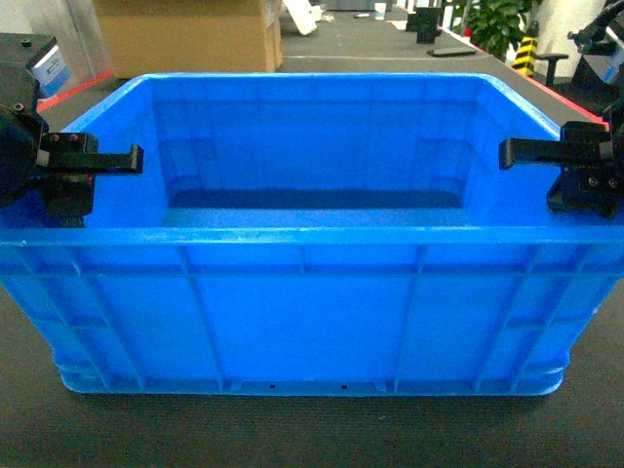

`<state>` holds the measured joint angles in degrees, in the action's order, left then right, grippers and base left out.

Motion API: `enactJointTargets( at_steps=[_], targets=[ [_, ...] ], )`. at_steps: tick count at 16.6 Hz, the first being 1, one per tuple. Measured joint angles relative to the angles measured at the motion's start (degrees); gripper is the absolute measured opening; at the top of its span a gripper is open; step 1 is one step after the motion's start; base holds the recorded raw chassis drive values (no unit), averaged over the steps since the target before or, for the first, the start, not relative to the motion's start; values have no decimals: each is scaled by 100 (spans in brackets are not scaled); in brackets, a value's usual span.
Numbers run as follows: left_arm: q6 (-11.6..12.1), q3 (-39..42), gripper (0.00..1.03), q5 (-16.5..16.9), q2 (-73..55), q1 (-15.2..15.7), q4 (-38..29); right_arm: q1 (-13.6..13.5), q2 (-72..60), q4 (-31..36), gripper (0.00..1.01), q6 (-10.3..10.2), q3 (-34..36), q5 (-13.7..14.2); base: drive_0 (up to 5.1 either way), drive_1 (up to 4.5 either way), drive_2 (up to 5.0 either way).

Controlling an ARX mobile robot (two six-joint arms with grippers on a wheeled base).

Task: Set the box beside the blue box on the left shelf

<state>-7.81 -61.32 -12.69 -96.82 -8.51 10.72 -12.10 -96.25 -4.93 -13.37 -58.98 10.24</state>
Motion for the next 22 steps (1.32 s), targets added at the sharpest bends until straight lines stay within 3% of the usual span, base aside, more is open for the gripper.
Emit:
enactJointTargets(
  at_steps=[4,5,8,12,14,15,18,22],
  targets=[
    [72,1021,32,-160,979,-125,-1478,-245,839,866,9,249,684,595,0,0,0],
    [61,1141,32,-188,1283,-149,-1631,-343,1248,1045,9,350,848,769,0,0,0],
    [168,1596,32,-542,2358,-413,-1495,-575,2192,1040,9,372,1373,1012,0,0,0],
    [424,2345,32,-1165,3047,-852,-1187,-938,3029,629,9,48,2374,1366,0,0,0],
    [448,2597,31,-1425,3550,-1086,-1034,-1202,3558,374,9,-334,2835,1580,0,0,0],
    [457,2656,23,-1480,3880,-1193,-957,-1366,3875,282,10,-479,3027,1766,0,0,0],
    [439,2826,18,-1655,4374,-1464,-898,-1534,4328,345,10,-402,3261,2096,0,0,0],
    [396,2835,18,-1648,4323,-1464,-852,-1532,4284,334,11,-365,3261,2100,0,0,0]
  ],
)
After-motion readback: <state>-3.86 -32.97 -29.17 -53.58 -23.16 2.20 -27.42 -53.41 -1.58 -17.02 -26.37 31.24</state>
